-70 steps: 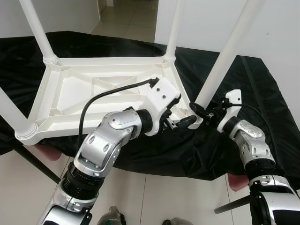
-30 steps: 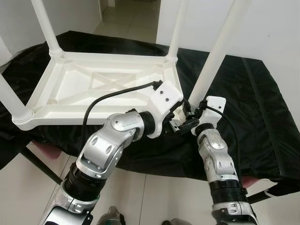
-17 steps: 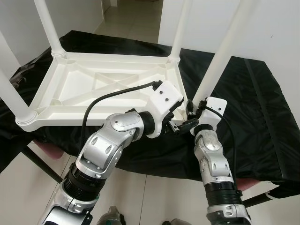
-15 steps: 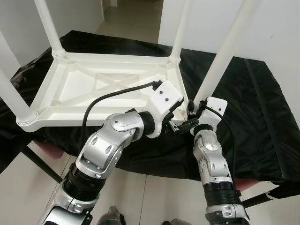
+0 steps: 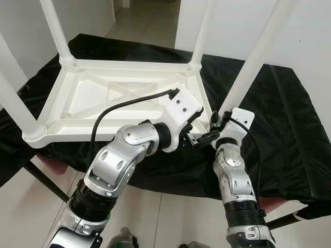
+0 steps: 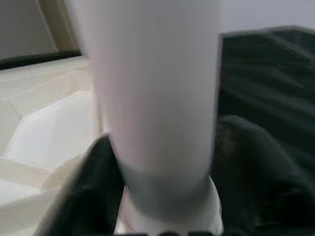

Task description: Building children table

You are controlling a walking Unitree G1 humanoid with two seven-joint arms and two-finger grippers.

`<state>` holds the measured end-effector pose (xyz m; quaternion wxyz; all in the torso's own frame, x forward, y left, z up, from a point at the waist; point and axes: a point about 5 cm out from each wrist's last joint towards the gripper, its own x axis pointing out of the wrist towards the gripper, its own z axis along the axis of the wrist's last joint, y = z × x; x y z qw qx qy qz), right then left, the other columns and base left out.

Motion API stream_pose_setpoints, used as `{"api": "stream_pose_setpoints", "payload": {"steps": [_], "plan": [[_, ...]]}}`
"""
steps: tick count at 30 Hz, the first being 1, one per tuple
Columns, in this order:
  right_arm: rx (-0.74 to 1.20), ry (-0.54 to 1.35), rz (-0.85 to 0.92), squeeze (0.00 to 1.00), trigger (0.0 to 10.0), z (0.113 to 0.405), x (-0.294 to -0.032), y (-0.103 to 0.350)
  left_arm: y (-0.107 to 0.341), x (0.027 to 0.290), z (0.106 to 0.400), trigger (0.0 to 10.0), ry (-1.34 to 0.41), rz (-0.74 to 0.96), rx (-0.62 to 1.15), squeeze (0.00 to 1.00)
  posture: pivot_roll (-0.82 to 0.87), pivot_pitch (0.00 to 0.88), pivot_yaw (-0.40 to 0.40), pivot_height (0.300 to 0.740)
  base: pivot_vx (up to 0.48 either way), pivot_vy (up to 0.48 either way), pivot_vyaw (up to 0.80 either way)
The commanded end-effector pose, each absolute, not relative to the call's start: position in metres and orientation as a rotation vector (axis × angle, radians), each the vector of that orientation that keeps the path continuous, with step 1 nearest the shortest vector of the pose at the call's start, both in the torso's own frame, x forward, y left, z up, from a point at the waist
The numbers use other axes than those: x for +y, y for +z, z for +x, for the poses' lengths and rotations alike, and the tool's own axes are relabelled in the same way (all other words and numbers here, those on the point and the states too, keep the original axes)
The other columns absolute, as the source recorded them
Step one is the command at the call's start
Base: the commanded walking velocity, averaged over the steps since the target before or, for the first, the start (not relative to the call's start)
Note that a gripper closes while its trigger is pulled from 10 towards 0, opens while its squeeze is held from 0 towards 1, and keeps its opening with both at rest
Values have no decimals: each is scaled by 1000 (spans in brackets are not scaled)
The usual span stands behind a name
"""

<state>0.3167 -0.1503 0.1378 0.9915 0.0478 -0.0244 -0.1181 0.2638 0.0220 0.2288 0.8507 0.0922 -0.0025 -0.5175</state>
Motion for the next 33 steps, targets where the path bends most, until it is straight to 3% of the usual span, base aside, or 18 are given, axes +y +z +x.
{"api": "stream_pose_setpoints", "payload": {"steps": [1, 13, 14, 22, 33], "plan": [[-4, -258, 106, 1000, 10000, 314, -164, 127, 231, 24, 265, 10000, -1047, 188, -16, 0, 50, 11, -44, 740, 0, 0, 0], [-58, -204, 115, 1000, 10000, 320, -179, 138, 232, 25, 265, 10000, -1040, 185, -17, 0, 45, 18, -43, 740, 0, 0, 0], [-69, -115, 121, 0, 10000, 325, -182, 143, 232, 25, 266, 10000, -1039, 183, -17, 0, 42, 21, -41, 740, 0, 0, 0], [-96, 273, 35, 0, 10000, 336, -183, 156, 232, 25, 267, 10000, -1040, 183, -16, 0, 39, 20, -32, 740, 0, 0, 0], [-70, 546, -39, 0, 10000, 340, -186, 158, 233, 26, 267, 10000, -1037, 185, -16, 0, 49, 22, -31, 740, 0, 0, 0]]}}
